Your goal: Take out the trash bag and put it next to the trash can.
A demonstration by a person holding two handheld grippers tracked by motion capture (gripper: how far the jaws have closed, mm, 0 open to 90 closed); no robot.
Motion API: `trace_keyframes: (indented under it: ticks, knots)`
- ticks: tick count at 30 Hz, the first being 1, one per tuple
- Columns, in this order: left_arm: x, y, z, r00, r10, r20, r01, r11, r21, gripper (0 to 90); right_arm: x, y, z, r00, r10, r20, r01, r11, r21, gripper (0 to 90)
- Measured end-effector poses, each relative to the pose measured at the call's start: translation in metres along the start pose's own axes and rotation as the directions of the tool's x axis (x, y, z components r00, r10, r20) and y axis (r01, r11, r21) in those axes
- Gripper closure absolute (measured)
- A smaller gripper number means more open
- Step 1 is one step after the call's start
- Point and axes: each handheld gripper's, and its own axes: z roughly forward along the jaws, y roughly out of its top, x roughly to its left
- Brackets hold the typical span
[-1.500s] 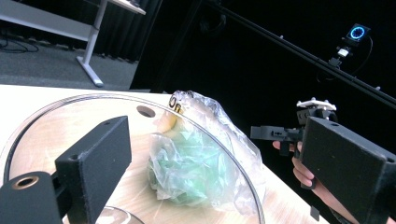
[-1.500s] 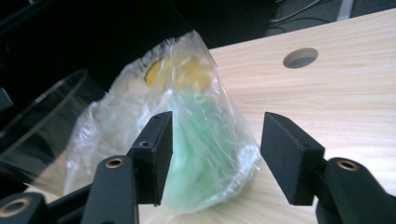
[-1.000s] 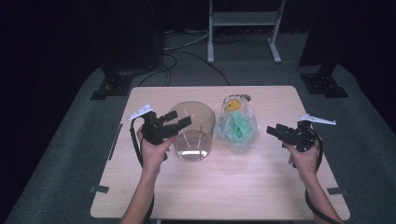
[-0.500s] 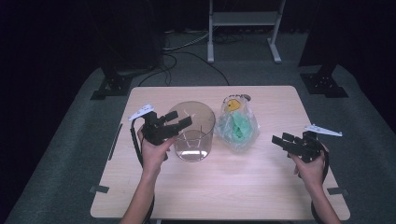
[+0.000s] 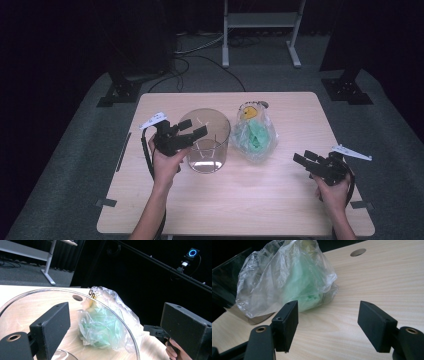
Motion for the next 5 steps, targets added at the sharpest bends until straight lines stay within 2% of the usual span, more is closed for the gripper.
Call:
trace_keyframes:
  ticks: [5]
  knots:
    - [-0.0015,0.0010,-0.0005,1.0000,0.005,0.004,-0.005,1.0000,-0.001,7.7,-0.0036,-0.0062,-0.0042,0.9998,0.017,0.002,-0.017,1.000,0.016,32.3]
